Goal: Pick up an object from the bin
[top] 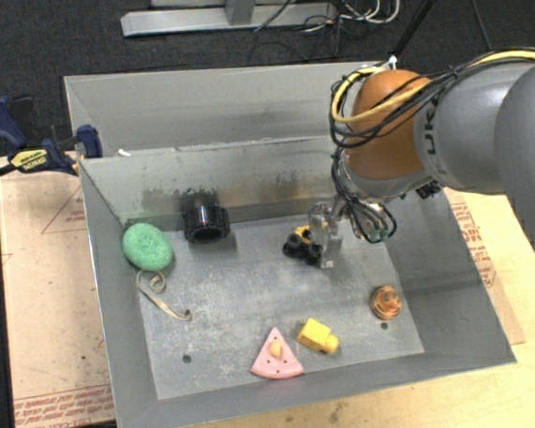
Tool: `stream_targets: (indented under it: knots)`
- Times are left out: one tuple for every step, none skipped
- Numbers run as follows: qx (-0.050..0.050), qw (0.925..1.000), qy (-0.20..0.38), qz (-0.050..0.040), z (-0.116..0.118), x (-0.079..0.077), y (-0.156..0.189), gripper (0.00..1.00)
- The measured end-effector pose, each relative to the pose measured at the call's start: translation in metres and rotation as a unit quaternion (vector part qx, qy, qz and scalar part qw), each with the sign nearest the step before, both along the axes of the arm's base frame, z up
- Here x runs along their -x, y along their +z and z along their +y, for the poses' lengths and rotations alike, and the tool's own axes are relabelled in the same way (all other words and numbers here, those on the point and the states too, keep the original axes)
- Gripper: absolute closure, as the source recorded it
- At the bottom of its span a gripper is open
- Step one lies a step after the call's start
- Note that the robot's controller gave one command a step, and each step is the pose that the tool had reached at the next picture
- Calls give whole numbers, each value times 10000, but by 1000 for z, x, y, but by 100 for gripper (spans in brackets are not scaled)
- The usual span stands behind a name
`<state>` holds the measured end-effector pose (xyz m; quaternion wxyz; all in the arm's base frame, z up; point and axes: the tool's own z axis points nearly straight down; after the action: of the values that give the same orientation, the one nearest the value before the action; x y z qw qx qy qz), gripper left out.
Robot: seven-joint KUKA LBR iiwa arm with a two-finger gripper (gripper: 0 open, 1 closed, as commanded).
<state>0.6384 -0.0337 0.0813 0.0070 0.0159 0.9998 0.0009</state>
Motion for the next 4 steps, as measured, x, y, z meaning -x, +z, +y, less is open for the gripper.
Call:
stream_targets:
  knots:
    - [0,10000,1,0,0,0,0,100]
    - [2,10000,6,86,-1,17,47,100]
    - [2,10000,83,43,34,-8,140,0]
    - [3,10000,82,48,34,-8,140,0]
